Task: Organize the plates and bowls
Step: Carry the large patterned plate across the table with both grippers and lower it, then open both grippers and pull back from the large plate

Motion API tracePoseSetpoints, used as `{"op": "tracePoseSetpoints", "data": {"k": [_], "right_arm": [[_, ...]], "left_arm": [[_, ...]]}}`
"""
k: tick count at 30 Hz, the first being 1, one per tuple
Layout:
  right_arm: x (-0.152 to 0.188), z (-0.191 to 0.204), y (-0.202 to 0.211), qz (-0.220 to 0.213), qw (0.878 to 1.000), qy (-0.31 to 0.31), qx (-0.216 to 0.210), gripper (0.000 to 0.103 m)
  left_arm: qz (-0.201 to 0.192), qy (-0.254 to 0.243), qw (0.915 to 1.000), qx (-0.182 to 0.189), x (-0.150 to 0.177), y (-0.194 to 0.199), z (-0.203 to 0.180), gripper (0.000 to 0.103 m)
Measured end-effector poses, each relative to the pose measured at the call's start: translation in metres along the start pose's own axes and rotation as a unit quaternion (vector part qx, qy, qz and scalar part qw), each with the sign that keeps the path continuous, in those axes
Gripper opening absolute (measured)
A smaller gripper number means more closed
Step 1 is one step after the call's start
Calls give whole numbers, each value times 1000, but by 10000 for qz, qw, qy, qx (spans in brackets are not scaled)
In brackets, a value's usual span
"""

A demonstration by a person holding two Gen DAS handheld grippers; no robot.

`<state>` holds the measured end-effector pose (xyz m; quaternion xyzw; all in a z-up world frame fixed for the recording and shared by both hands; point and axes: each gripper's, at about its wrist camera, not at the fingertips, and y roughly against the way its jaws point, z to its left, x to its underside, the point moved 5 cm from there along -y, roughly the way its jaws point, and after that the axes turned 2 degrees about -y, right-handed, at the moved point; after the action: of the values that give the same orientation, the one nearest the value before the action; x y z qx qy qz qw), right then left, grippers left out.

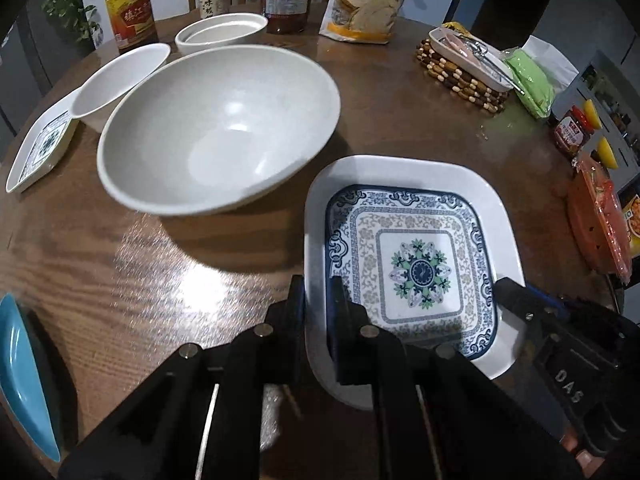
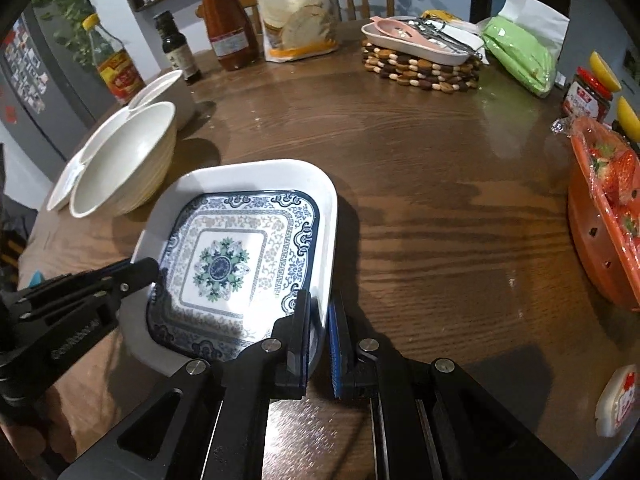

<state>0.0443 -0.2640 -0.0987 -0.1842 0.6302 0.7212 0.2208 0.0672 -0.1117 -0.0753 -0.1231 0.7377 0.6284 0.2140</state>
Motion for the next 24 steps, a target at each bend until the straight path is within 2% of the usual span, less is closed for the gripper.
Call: {"op": "tracePoseSetpoints", "data": {"k": [3, 5, 7, 9, 11, 12, 19, 24], "right_arm": [[-2, -1, -1, -29, 10000, 12, 67, 10], [-5, -1, 3, -95, 9998, -1, 146, 11], [-7, -2, 10, -143, 9998, -45, 132, 19], [-10, 0, 20, -250, 9996, -61, 72, 38], [-13, 6, 29, -378, 9993, -17, 28, 49], [-15, 11, 35, -445, 9990, 20, -29, 51], [-26, 60, 56, -604, 9958, 332, -609, 53], [-27, 102, 54, -423, 9908, 470, -1194, 54]], "left_arm": [[-18, 78, 9998, 166, -4, 0, 3, 13], [-41, 80, 9997, 218, -5, 5, 5, 25], [-138, 70, 9998, 146, -4, 12, 8, 63], [-388, 69, 9992, 67, -3, 27, 14, 73], [-520, 32, 9986, 110, -2, 39, 17, 73], [-546, 32, 9984, 120, -2, 43, 19, 73], [-787, 367, 9962, 82, 2, 76, 54, 78], [-807, 717, 9941, -90, 10, 92, 95, 79]]}}
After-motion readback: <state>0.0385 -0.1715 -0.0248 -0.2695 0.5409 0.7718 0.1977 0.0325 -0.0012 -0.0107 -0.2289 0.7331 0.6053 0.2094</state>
